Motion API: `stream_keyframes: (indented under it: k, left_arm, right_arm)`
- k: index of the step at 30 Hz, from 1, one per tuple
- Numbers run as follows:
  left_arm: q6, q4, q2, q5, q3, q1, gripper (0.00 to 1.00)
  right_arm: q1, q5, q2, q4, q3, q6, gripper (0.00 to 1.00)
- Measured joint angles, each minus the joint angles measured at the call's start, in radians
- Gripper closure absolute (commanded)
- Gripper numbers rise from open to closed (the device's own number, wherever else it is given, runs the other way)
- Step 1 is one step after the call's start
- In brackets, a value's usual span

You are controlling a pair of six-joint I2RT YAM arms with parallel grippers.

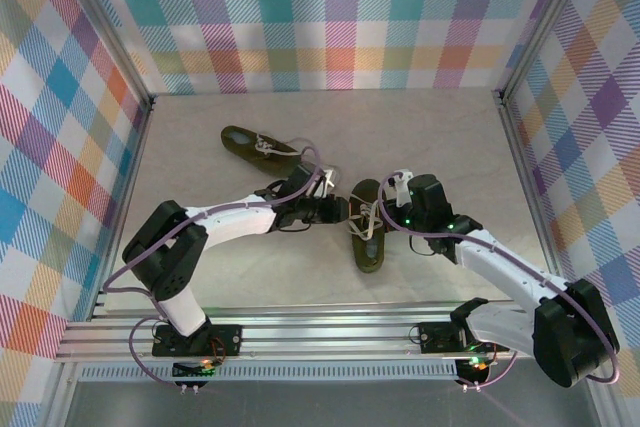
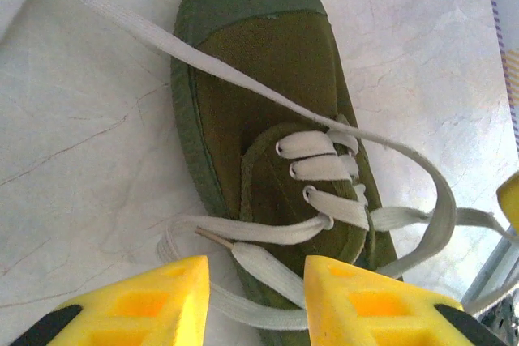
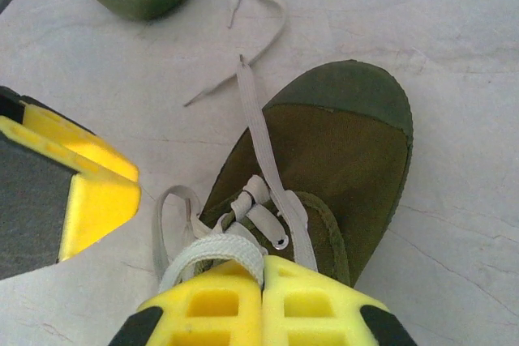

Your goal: Tie the shoes

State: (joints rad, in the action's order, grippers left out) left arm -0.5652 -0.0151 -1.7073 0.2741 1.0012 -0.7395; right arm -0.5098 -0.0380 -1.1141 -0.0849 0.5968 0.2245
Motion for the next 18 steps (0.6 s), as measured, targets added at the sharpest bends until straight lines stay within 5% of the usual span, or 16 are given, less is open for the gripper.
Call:
stream_keyframes:
  k: [18]
  left_arm:
    - [-0.128,-0.074,-0.089,0.020,0.011,-0.006,0.63]
  right_arm:
    - [0.000,0.000,-0.004,0.000,0.000,0.000,1.00]
